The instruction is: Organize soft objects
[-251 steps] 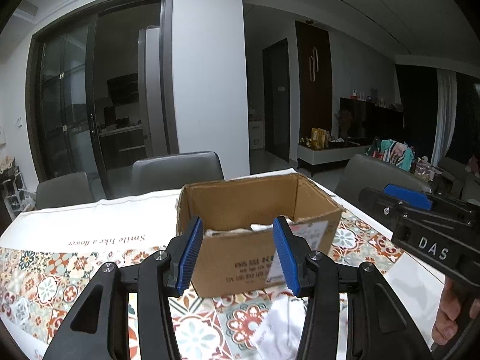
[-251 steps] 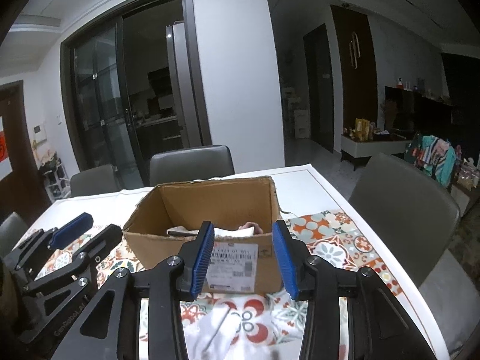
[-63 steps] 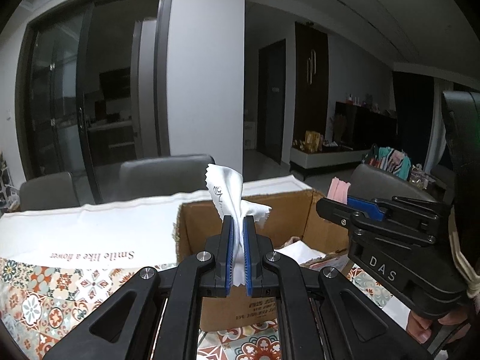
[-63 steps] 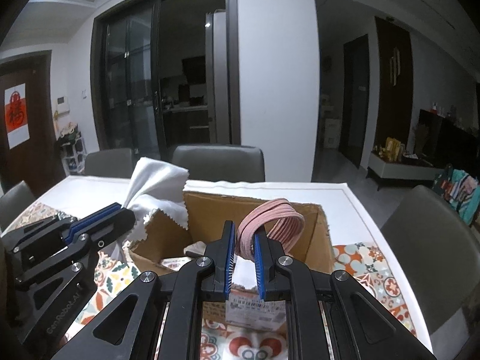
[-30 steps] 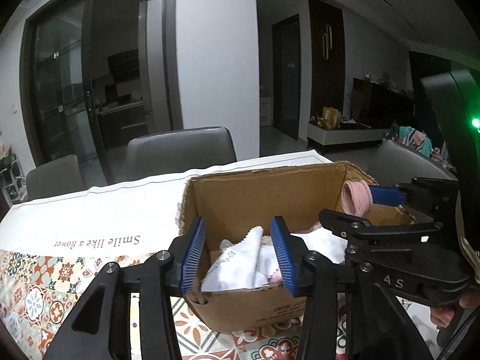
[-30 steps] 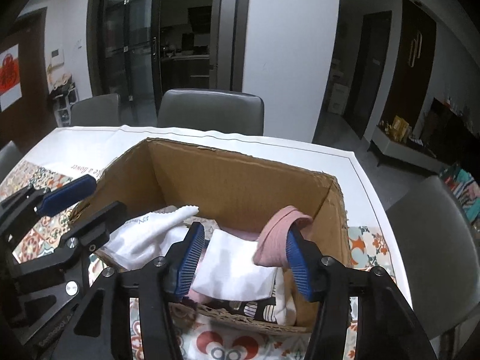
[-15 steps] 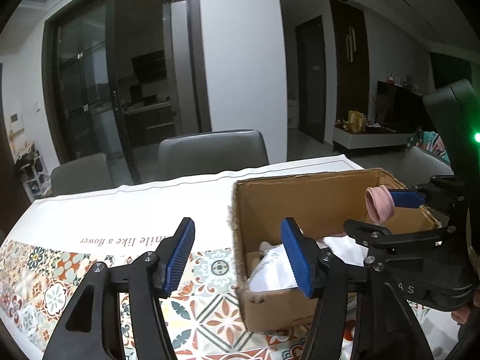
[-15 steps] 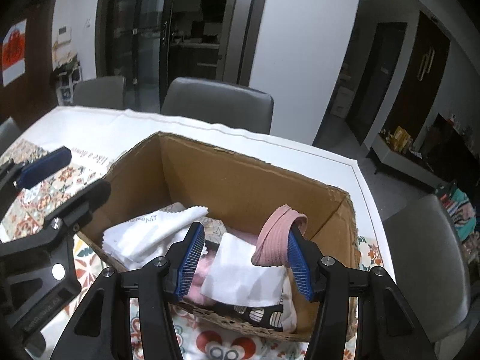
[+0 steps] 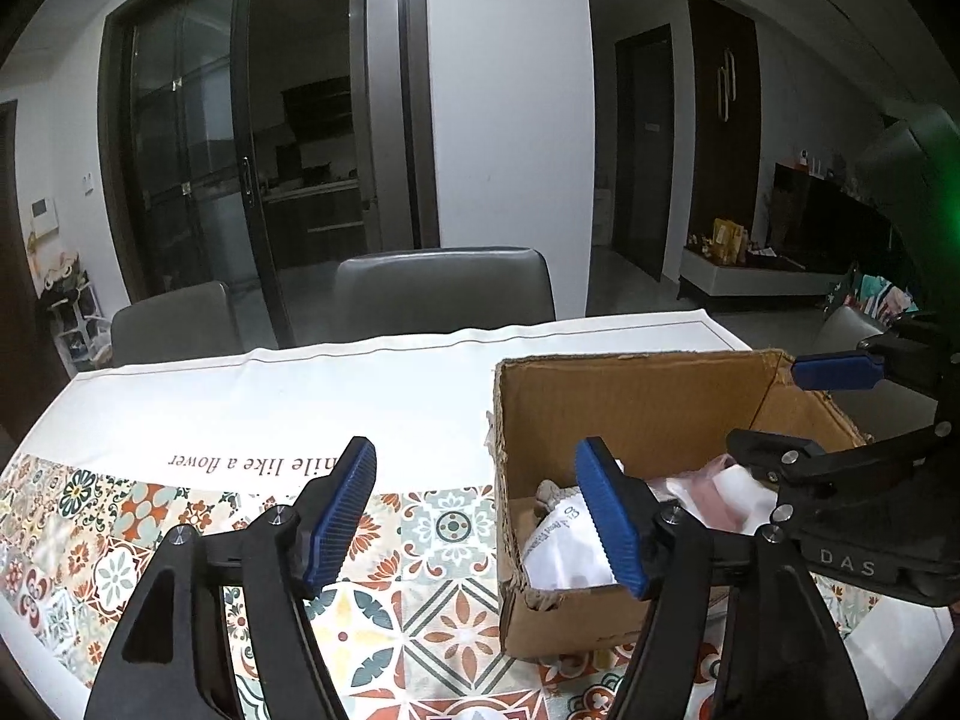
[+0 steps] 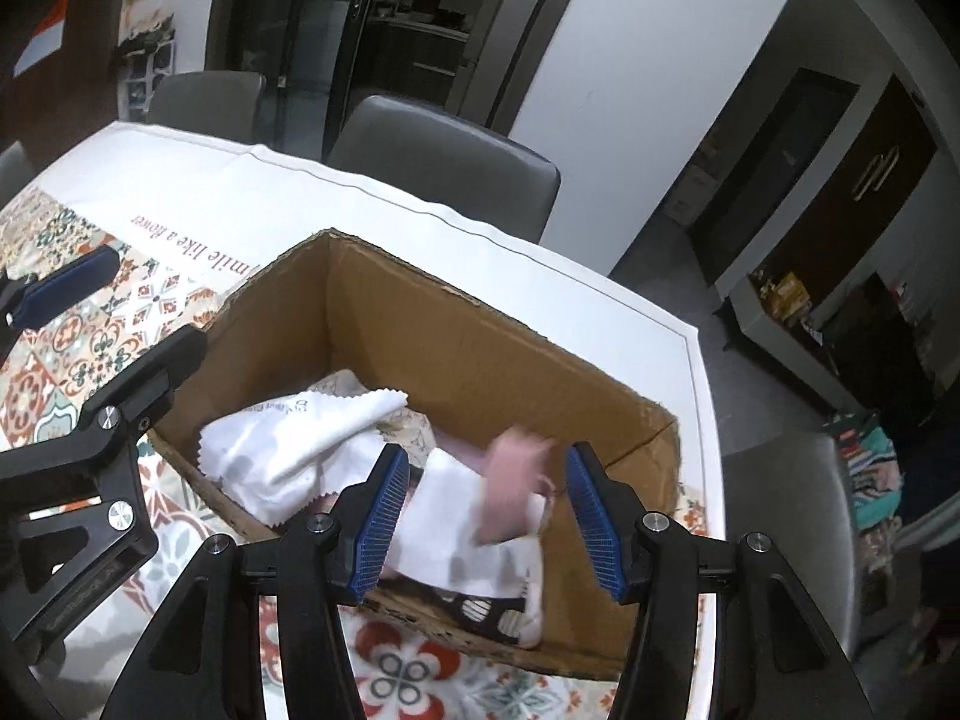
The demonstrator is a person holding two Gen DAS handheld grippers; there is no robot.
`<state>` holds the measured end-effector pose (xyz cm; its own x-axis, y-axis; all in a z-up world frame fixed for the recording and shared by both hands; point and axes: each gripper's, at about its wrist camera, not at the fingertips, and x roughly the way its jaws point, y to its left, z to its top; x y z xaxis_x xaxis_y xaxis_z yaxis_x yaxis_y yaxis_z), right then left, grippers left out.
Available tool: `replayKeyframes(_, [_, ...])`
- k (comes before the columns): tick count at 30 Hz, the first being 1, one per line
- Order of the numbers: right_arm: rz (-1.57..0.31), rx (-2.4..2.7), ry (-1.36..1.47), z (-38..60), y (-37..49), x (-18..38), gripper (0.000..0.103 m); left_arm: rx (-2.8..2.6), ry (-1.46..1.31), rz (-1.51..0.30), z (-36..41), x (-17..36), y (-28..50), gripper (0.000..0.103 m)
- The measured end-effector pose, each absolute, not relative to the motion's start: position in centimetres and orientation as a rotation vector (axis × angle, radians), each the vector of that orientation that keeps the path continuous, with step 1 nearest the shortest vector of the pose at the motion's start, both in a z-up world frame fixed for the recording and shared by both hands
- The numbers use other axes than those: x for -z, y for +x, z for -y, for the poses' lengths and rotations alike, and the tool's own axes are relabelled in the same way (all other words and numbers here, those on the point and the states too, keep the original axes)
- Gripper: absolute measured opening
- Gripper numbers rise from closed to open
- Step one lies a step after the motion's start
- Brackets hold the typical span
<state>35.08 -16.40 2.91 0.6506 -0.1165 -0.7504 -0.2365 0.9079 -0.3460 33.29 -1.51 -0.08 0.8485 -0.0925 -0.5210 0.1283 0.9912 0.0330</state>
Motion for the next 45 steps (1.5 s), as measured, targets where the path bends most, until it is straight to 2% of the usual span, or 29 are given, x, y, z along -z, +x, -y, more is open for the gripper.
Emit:
replayKeyframes(11, [-0.811,-0.052,-0.391,16.7,32.3,-5.2,0.056,0.133,0.071,-0.523,1.5,-1.6,31.7,0.070])
replayKeyframes(30, [-0.597,0.010,-0.226,18.7,21.2,-10.4,0.056,0.156,0.146,-0.403,2.3,-7.3,21.9,0.074])
replayKeyframes(38, [-0.537,0.034,-0.176,19.2,16.1,-11.0,0.056,0.164,0.138,-0.373,2.1,-8.4,17.4,0.080])
replayKeyframes(45, [-0.489,0.053,-0.163,19.2,11.4,-11.3,0.056,0.176,0.115,-0.359,1.5,-8.9,13.4,0.090])
